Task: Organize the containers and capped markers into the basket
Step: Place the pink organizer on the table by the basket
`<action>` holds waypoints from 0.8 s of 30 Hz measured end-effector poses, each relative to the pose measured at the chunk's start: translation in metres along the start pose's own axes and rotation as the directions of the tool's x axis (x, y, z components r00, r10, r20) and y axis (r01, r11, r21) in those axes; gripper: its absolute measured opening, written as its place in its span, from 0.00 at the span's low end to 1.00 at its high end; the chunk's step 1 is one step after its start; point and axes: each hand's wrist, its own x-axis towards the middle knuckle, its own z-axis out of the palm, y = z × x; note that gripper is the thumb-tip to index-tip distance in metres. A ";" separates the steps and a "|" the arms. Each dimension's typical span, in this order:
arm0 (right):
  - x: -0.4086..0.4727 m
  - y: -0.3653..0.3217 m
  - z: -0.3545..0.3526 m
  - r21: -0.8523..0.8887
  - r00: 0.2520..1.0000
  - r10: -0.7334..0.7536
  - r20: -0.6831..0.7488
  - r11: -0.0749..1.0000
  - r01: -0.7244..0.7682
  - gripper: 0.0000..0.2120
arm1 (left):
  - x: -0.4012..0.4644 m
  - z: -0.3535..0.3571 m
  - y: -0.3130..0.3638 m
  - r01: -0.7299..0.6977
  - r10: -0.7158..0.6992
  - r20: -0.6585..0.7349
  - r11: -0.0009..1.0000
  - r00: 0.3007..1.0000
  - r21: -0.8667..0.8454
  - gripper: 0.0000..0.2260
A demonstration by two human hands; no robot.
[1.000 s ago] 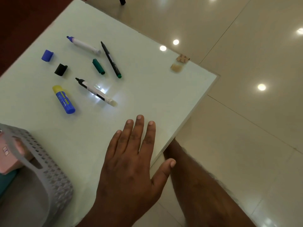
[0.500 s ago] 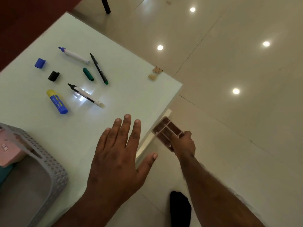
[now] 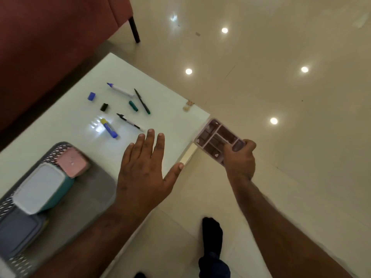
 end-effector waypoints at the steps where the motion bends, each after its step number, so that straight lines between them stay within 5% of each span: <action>1: -0.006 -0.013 -0.007 0.019 0.999 -0.041 0.008 0.999 0.041 0.22 | -0.006 -0.008 -0.005 0.019 -0.019 -0.014 1.000 1.000 -0.005 0.38; 9: -0.065 -0.113 -0.024 0.089 0.934 -0.304 0.187 0.952 0.292 0.20 | -0.055 -0.053 -0.045 0.186 -0.193 -0.086 0.979 0.977 -0.083 0.40; 24: -0.209 -0.221 0.029 0.072 0.523 -0.678 0.516 0.643 0.763 0.32 | -0.143 -0.080 -0.139 0.424 -0.494 -0.186 0.849 0.849 -0.317 0.40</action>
